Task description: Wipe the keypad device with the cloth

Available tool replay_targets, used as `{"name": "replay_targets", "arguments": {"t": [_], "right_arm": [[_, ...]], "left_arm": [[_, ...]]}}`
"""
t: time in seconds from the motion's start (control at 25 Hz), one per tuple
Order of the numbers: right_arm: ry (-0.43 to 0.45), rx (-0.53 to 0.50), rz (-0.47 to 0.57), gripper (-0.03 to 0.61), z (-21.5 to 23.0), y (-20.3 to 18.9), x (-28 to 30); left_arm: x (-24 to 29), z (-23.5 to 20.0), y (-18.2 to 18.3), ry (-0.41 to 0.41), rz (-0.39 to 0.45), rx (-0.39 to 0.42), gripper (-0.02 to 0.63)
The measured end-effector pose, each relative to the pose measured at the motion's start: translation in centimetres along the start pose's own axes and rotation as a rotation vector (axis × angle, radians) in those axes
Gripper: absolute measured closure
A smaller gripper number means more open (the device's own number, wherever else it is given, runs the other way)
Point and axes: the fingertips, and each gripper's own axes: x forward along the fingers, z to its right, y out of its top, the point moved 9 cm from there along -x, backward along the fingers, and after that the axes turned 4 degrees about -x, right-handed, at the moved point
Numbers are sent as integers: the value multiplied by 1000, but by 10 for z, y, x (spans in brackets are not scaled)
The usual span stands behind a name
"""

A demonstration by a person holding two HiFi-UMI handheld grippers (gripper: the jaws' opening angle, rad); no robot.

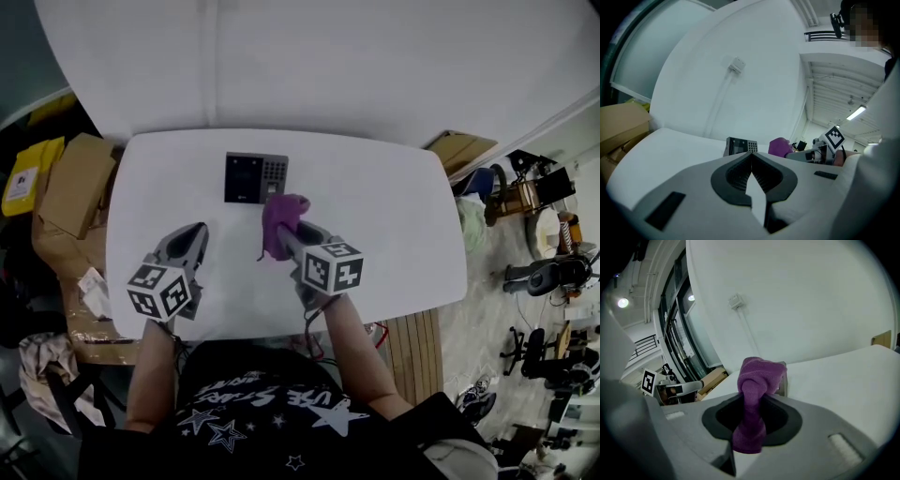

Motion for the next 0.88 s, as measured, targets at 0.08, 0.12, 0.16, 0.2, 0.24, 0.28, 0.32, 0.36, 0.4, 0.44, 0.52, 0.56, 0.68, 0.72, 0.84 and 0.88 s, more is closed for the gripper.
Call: {"name": "replay_targets", "arguments": {"t": [0.08,0.12,0.16,0.2,0.24,0.28,0.32,0.36,0.4,0.44,0.52,0.56,0.68,0.72,0.84,0.88], "right_arm": [[2,-4,-5,479,-2,6,12],[4,-6,-7,479,-3,9,19],[7,-8,-8,479,-5,12,25],[9,-11,-9,479,-6,15,31],[10,-14,-11,479,-8,17,37],[12,-16,-13,479,-9,19,43],[14,-18,-15,479,-11,21,49],[16,-19,-16,479,-12,22,55],[17,-20,-18,479,-13,24,60],[18,-21,-19,479,-14,25,65],[19,-24,-23,479,-16,28,75],[18,-27,-26,479,-18,29,80],[16,-35,-34,479,-20,33,93],[17,-37,-36,479,-21,34,96],[17,-42,-44,479,-21,37,105],[17,-43,-48,479,-21,37,109]], "left_arm": [[3,-9,6,-2,-4,5,606],[5,-14,9,-3,-6,6,606],[6,-18,11,-4,-7,5,606],[7,-23,13,-6,-8,4,606],[8,-27,15,-7,-10,4,606],[8,-30,16,-8,-11,4,606],[10,-34,17,-10,-13,5,606],[11,-37,18,-12,-14,6,606],[12,-40,19,-15,-16,6,606],[13,-44,20,-18,-16,5,606],[15,-50,22,-23,-16,2,606],[16,-54,22,-25,-16,0,606],[19,-63,23,-30,-17,-10,606],[20,-65,24,-30,-18,-13,606],[23,-72,24,-32,-19,-26,606],[25,-74,24,-33,-20,-30,606]]}}
